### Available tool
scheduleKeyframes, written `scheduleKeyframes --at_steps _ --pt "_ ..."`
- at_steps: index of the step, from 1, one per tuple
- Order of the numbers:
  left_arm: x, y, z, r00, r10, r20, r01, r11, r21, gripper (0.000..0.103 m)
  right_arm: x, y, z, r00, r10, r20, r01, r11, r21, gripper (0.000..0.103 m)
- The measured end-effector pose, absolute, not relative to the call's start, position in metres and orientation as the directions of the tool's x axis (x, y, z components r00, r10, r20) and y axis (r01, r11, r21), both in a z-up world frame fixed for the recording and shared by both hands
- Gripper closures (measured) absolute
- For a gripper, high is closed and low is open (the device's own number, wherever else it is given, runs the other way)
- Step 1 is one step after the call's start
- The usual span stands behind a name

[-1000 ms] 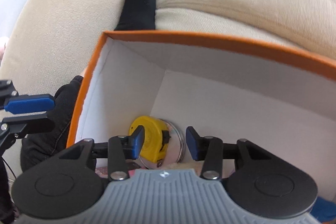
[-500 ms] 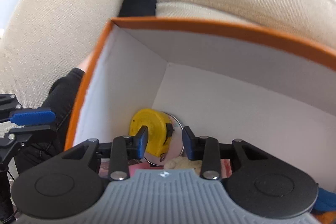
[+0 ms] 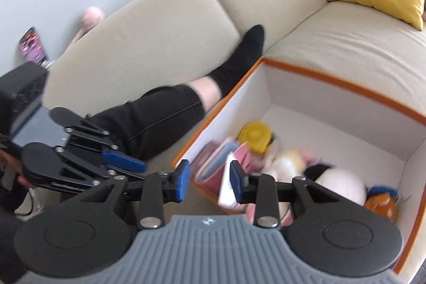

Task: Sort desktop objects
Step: 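Withdraw both tools from the box toward the pink selfie stick on the sofa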

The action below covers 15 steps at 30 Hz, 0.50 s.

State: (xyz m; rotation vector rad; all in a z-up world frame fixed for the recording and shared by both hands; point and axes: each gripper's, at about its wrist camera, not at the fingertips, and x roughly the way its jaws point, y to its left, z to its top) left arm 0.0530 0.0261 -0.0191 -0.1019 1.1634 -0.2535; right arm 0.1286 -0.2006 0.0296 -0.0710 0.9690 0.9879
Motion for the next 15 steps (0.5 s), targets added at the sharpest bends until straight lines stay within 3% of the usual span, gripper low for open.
scheduleKeyframes --at_steps 8,15 --pt "0.013 -0.004 -0.058 0.306 -0.213 -0.928 0.170 0.971 -0.167 0.080 0.070 -0.178 -0.037 0.073 0.564 -0.823 -0.786 0.541 0.300 0.075" --pt "0.005 -0.013 -0.080 0.242 -0.264 -0.934 0.170 0.959 -0.227 0.080 0.039 -0.171 -0.076 0.012 0.498 -0.867 -0.738 0.590 0.328 0.080"
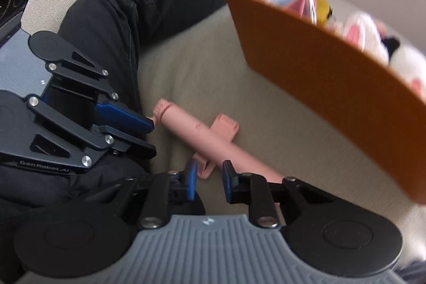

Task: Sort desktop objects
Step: 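Withdraw both tools from the box toward the pink selfie stick on the sofa, then close the left tool on the pink selfie stick while the right tool grasps its other end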

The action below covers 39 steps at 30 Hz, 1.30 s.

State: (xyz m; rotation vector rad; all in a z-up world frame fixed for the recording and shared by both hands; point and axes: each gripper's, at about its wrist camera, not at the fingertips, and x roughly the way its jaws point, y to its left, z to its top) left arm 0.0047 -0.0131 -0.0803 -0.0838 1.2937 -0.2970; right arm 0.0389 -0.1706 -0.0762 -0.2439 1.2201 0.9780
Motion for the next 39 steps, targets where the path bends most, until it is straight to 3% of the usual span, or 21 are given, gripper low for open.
scheduleKeyframes --at_steps 9,17,31,39 --pt "0.016 -0.012 -0.112 0.224 -0.217 -0.950 0.057 0.976 -0.210 0.080 0.046 -0.171 -0.096 -0.016 0.499 -0.867 -0.648 0.655 0.389 0.080" --pt "0.028 -0.001 -0.107 0.311 -0.206 -0.928 0.018 0.977 -0.211 0.083 0.060 -0.167 -0.095 0.098 0.489 -0.867 -0.645 0.695 0.319 0.087" --pt "0.032 0.014 -0.124 0.288 -0.252 -0.924 -0.089 0.954 -0.288 0.087 0.062 -0.164 -0.106 0.075 0.474 -0.877 -0.641 0.697 0.322 0.086" --pt "0.029 0.023 -0.133 0.289 -0.275 -0.917 -0.220 0.913 -0.343 0.083 0.061 -0.161 -0.109 0.075 0.459 -0.885 -0.629 0.711 0.315 0.086"
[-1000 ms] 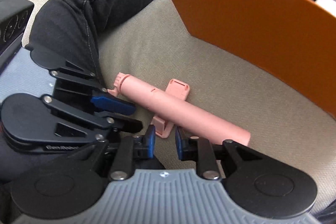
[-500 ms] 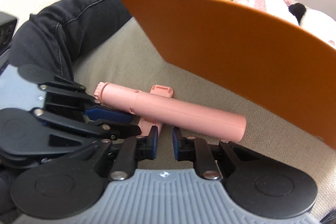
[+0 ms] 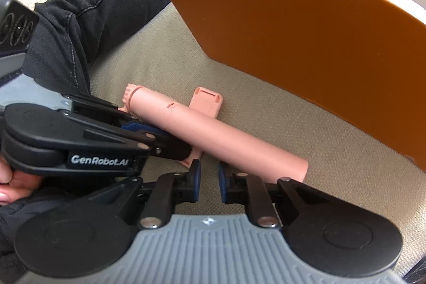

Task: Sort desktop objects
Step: 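Close the left tool on the pink selfie stick while the right tool grasps its other end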

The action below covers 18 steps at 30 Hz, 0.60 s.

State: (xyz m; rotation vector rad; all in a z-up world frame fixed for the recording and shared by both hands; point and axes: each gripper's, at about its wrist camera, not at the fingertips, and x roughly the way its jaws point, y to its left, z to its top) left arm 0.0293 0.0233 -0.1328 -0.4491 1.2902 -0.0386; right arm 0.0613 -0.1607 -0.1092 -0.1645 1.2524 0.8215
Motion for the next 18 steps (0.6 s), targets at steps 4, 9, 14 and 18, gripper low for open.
scheduleKeyframes --at_steps 4,9,14,18 --pt "0.027 0.026 -0.134 0.284 -0.279 -0.917 -0.231 0.909 -0.348 0.082 0.059 -0.158 -0.107 0.074 0.472 -0.879 -0.650 0.691 0.316 0.086" --pt "0.016 0.039 -0.125 0.273 -0.307 -0.912 -0.270 0.885 -0.379 0.086 0.050 -0.153 -0.102 0.091 0.482 -0.871 -0.720 0.636 0.277 0.086" --pt "0.003 0.050 -0.101 0.304 -0.312 -0.900 -0.215 0.898 -0.384 0.086 0.053 -0.147 -0.110 0.065 0.485 -0.872 -0.697 0.648 0.308 0.083" --pt "-0.011 0.062 -0.093 0.331 -0.301 -0.894 -0.204 0.903 -0.379 0.086 0.053 -0.140 -0.119 0.052 0.487 -0.872 -0.654 0.677 0.339 0.064"
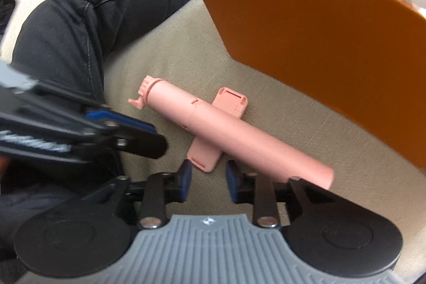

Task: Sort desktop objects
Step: 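Close the left tool on the pink selfie stick while the right tool grasps its other end, then lift the selfie stick with the right tool and carry it toward the box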

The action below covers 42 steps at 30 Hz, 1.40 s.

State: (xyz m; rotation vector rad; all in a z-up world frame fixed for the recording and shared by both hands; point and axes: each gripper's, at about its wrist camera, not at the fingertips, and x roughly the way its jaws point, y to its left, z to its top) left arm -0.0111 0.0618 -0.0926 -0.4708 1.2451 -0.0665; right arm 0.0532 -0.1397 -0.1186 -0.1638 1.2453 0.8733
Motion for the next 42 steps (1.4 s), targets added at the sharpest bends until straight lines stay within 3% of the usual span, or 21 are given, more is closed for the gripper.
scheduleKeyframes --at_steps 4,8,11,13,22,38,40,42 --pt "0.010 0.050 -0.080 0.345 -0.293 -0.892 -0.211 0.902 -0.378 0.086 0.045 -0.125 -0.119 0.081 0.442 -0.893 -0.648 0.705 0.290 0.051" --pt "0.007 0.051 -0.071 0.362 -0.282 -0.889 -0.216 0.902 -0.374 0.086 0.038 -0.109 -0.120 0.132 0.388 -0.912 -0.610 0.757 0.233 0.048" --pt "0.002 0.058 -0.069 0.373 -0.290 -0.882 -0.217 0.897 -0.386 0.086 0.038 -0.102 -0.121 0.167 0.356 -0.919 -0.593 0.782 0.195 0.055" --pt "0.001 0.057 -0.072 0.379 -0.290 -0.879 -0.215 0.896 -0.389 0.086 0.037 -0.100 -0.121 0.188 0.335 -0.923 -0.588 0.791 0.168 0.068" --pt "-0.013 0.056 -0.049 0.438 -0.285 -0.852 -0.137 0.916 -0.377 0.086 0.043 -0.124 -0.100 0.181 0.423 -0.888 -0.517 0.809 0.280 0.072" --pt "-0.011 0.028 -0.065 0.407 -0.193 -0.893 0.009 0.978 -0.207 0.086 0.065 -0.130 -0.075 0.114 0.561 -0.820 -0.434 0.770 0.467 0.073" --pt "-0.008 0.029 -0.069 0.405 -0.182 -0.896 -0.006 0.979 -0.201 0.086 0.065 -0.127 -0.065 0.124 0.580 -0.805 -0.461 0.752 0.471 0.091" --pt "-0.005 0.031 -0.072 0.412 -0.162 -0.897 -0.016 0.983 -0.185 0.086 0.066 -0.123 -0.057 0.139 0.575 -0.806 -0.484 0.750 0.451 0.090"
